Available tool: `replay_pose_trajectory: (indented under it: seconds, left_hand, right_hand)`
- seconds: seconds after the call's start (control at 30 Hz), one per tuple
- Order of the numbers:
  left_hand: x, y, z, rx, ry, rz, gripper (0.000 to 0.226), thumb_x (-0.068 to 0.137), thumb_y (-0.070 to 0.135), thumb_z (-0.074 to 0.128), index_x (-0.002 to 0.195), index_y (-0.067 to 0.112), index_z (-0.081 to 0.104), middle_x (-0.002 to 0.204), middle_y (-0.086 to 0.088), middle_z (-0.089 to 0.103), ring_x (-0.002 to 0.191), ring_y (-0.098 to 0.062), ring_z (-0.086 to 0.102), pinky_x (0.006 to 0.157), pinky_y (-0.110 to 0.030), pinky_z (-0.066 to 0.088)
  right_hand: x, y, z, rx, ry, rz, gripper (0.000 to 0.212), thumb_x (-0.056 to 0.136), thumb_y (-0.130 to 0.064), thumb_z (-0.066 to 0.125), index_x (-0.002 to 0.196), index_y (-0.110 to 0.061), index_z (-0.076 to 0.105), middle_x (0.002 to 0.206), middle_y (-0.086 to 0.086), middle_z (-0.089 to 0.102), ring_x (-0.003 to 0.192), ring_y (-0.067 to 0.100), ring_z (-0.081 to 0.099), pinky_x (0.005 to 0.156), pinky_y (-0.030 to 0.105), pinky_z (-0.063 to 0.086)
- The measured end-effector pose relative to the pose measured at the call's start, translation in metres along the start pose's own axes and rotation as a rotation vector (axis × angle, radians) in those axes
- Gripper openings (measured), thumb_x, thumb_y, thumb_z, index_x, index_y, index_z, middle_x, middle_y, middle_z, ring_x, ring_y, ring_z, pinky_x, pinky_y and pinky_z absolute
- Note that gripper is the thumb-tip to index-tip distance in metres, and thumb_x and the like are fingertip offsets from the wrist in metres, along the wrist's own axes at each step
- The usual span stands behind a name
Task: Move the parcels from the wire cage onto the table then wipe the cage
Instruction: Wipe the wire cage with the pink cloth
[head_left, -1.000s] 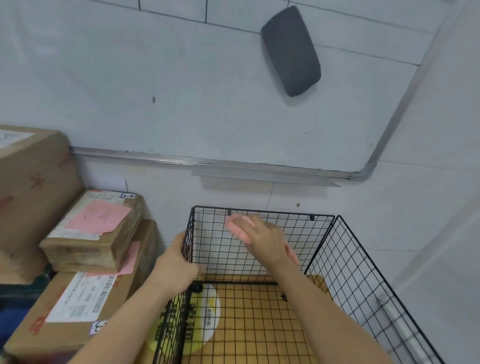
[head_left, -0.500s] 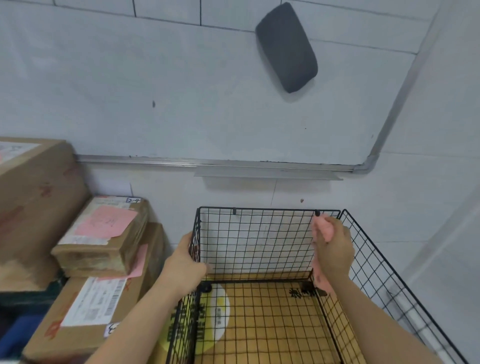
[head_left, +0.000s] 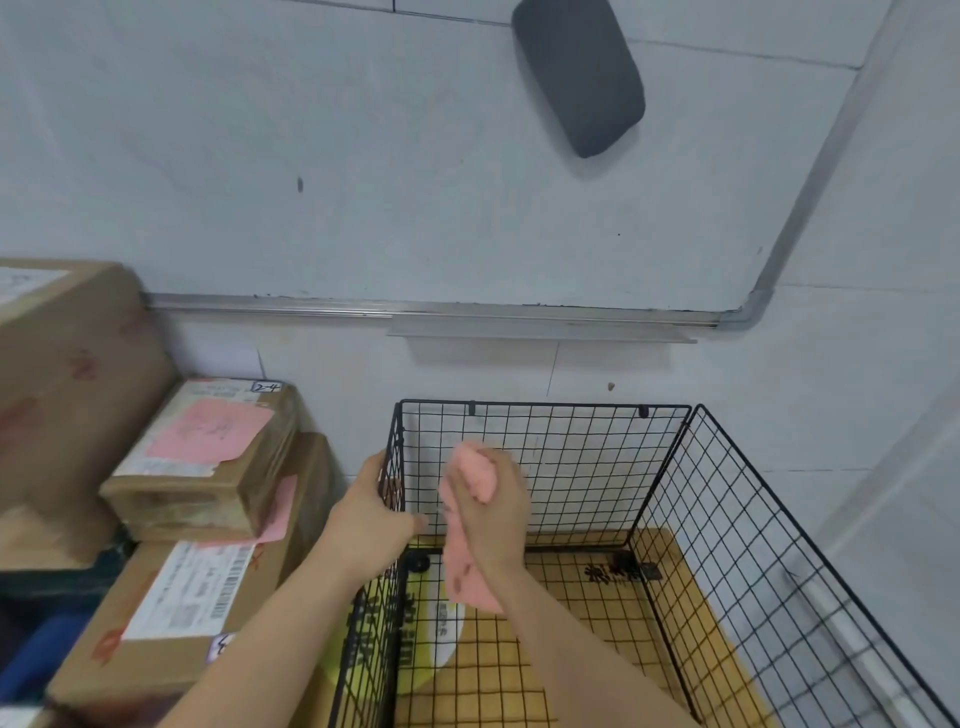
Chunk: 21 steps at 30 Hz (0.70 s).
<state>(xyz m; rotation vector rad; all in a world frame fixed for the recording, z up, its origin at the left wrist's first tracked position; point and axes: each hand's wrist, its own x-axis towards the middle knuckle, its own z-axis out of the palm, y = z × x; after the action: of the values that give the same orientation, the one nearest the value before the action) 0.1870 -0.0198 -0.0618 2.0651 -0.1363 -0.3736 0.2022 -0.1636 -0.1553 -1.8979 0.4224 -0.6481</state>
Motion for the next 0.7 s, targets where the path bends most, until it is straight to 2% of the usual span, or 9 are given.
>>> replay_pose_trajectory:
  seconds: [0.1,0.2,0.27,0.33,0.4,0.47,0.53,0.63,0.7]
  left_hand:
    - [0.003,-0.004,0.001,-0.005,0.017,0.016,0.082,0.079,0.012,0.07,0.147,0.026,0.026,0.134,-0.002,0.051,0.103,-0.014,0.05,0.086,-0.025,0.037]
    - [0.005,-0.006,0.001,-0.025,0.031,0.045,0.074,0.078,0.01,0.07,0.14,0.03,0.035,0.105,0.015,0.054,0.097,-0.01,0.05,0.084,-0.023,0.036]
    - [0.007,-0.007,0.0,-0.011,0.038,0.036,0.072,0.076,0.007,0.07,0.136,0.03,0.038,0.096,0.02,0.056,0.092,-0.01,0.055,0.083,-0.026,0.042]
    - [0.009,-0.008,0.0,-0.014,0.024,0.02,0.076,0.075,0.008,0.071,0.139,0.028,0.035,0.103,0.012,0.06,0.088,-0.009,0.059,0.078,-0.028,0.048]
    - [0.009,-0.009,0.0,-0.014,0.011,0.004,0.081,0.075,0.009,0.072,0.142,0.028,0.03,0.105,0.008,0.059,0.081,-0.004,0.057,0.068,-0.021,0.046]
    - [0.01,-0.008,0.0,-0.024,0.009,0.002,0.082,0.076,0.007,0.072,0.143,0.029,0.03,0.096,0.014,0.056,0.083,-0.007,0.058,0.074,-0.023,0.048]
    - [0.01,-0.007,0.0,-0.028,0.007,-0.005,0.083,0.076,0.007,0.073,0.144,0.029,0.029,0.099,0.011,0.055,0.09,-0.012,0.058,0.081,-0.026,0.047]
    - [0.01,-0.006,0.0,-0.024,-0.001,-0.002,0.081,0.079,0.005,0.07,0.144,0.029,0.028,0.108,0.006,0.053,0.081,-0.008,0.059,0.062,-0.018,0.044]
    - [0.01,-0.007,0.001,-0.007,0.004,0.007,0.079,0.08,0.003,0.067,0.144,0.028,0.028,0.108,0.005,0.054,0.076,-0.013,0.062,0.058,-0.02,0.046]
  right_hand:
    - [-0.006,-0.006,0.025,0.043,-0.165,-0.057,0.042,0.078,-0.016,0.076,0.112,-0.035,0.06,0.117,-0.013,0.058,0.102,0.001,0.053,0.079,0.005,0.041]
    - [-0.004,-0.002,0.036,0.062,-0.222,-0.103,0.046,0.078,-0.008,0.075,0.111,-0.038,0.063,0.119,-0.009,0.059,0.105,0.006,0.056,0.09,0.02,0.049]
    - [0.004,0.0,0.033,0.009,-0.198,-0.13,0.041,0.078,-0.016,0.076,0.113,-0.033,0.064,0.118,-0.008,0.059,0.104,0.008,0.055,0.085,0.015,0.048]
    - [0.013,0.007,0.024,-0.099,-0.182,-0.142,0.044,0.076,-0.018,0.077,0.116,-0.03,0.063,0.118,-0.009,0.058,0.103,0.006,0.053,0.079,0.005,0.039]
    - [0.018,0.017,0.012,-0.19,-0.167,-0.142,0.047,0.076,-0.017,0.077,0.117,-0.032,0.06,0.118,-0.011,0.057,0.104,0.006,0.054,0.082,0.011,0.044]
    - [0.022,0.027,-0.005,-0.265,-0.117,-0.124,0.043,0.08,-0.019,0.072,0.117,-0.034,0.058,0.117,-0.013,0.056,0.102,0.005,0.055,0.081,0.015,0.048]
    - [0.028,0.035,-0.028,-0.328,-0.076,-0.091,0.03,0.088,-0.026,0.062,0.117,-0.034,0.057,0.115,-0.013,0.057,0.098,0.004,0.055,0.075,0.012,0.044]
    - [0.032,0.047,-0.064,-0.247,-0.002,-0.038,0.018,0.091,-0.026,0.058,0.105,-0.035,0.058,0.105,-0.013,0.06,0.093,0.004,0.059,0.078,0.019,0.052]
    - [0.033,0.051,-0.085,-0.2,0.077,0.01,0.02,0.09,-0.019,0.06,0.102,-0.035,0.059,0.1,-0.012,0.062,0.091,0.004,0.061,0.079,0.025,0.056]
